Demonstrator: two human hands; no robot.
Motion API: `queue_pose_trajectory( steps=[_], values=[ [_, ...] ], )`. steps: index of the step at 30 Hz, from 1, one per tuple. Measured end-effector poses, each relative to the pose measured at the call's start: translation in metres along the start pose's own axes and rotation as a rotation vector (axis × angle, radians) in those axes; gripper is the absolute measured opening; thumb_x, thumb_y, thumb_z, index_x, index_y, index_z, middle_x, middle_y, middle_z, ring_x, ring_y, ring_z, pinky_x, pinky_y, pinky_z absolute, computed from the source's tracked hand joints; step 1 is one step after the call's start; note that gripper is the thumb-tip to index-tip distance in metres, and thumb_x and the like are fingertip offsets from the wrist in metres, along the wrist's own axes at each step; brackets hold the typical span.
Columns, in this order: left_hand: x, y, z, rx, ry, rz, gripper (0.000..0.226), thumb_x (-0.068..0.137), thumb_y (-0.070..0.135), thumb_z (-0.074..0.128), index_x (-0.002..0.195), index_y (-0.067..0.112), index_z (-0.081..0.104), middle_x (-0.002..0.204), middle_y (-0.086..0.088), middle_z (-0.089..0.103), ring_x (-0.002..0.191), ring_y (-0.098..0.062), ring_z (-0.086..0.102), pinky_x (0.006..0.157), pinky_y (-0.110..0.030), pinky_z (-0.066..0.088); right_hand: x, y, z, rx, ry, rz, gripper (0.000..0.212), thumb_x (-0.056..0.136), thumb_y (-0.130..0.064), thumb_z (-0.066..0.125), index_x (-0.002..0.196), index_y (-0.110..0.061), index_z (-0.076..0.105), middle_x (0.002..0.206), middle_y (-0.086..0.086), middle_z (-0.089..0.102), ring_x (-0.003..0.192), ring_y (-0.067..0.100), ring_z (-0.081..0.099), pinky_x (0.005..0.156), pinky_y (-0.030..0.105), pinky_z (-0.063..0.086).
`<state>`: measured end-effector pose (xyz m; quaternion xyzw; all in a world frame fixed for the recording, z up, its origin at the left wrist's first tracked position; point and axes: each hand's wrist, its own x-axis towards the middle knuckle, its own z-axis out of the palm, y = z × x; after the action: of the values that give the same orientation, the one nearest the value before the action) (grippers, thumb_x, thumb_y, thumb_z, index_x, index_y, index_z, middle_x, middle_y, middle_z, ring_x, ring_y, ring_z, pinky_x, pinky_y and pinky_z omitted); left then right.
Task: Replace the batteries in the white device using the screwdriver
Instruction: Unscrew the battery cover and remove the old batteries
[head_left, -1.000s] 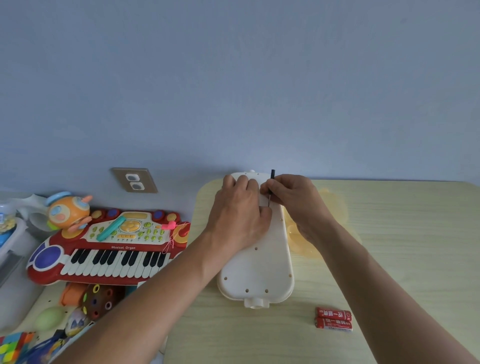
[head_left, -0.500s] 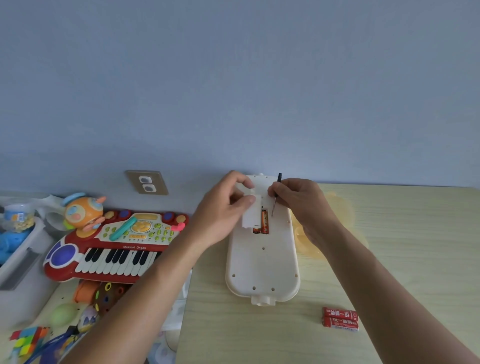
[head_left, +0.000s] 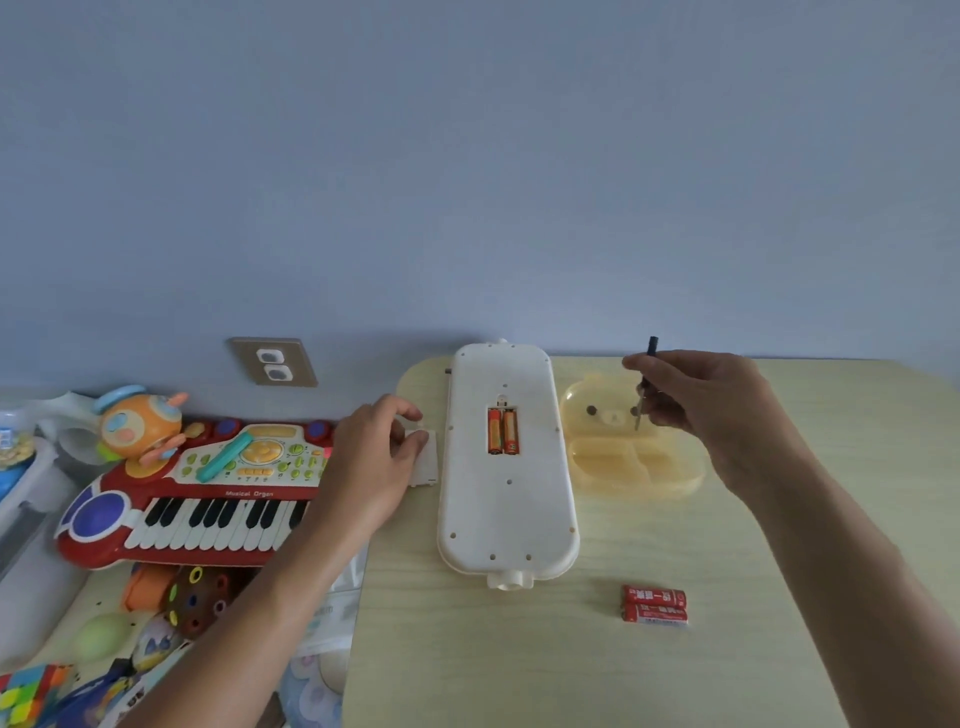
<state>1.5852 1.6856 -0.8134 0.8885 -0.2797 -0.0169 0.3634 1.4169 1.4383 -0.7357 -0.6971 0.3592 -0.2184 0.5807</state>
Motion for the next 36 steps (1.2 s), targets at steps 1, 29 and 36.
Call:
queue_pose_trajectory(
  steps=[1, 29, 36],
  values=[
    [0.0, 0.0, 0.001, 0.008, 0.009, 0.018, 0.013, 0.091, 0.02, 0.07, 0.103, 0.019, 0.066, 0.081, 0.002, 0.058, 0.073, -0.009, 0.055, 0.064, -0.023, 0.039, -0.003, 0.005, -0.014, -0.036, 0.051, -0.007, 0.015, 0.091, -0.018, 0.071, 0.095, -0.005, 0.079, 0.074, 0.009, 0.065, 0.064, 0.018, 0.06, 0.068, 0.031, 0.054],
    [0.014, 0.062, 0.014, 0.212, -0.163, 0.219, 0.026, 0.089, 0.016, 0.057, 0.112, 0.023, 0.064, 0.114, -0.002, 0.051, 0.116, -0.028, 0.042, 0.099, -0.042, 0.043, -0.035, 0.021, 0.018, -0.751, -0.073, -0.599, 0.029, 0.081, -0.024, 0.081, 0.109, -0.016, 0.074, 0.095, 0.0, 0.07, 0.081, 0.016, 0.066, 0.073, 0.035, 0.057],
    [0.018, 0.058, 0.019, 0.141, -0.176, 0.228, 0.019, 0.088, 0.015, 0.06, 0.107, 0.015, 0.064, 0.113, -0.002, 0.049, 0.117, -0.023, 0.037, 0.101, -0.029, 0.034, -0.004, 0.011, 0.077, -0.832, -0.332, -0.761, 0.02, 0.079, -0.038, 0.075, 0.089, -0.021, 0.071, 0.085, -0.003, 0.072, 0.081, 0.022, 0.068, 0.071, 0.041, 0.056]
  ],
)
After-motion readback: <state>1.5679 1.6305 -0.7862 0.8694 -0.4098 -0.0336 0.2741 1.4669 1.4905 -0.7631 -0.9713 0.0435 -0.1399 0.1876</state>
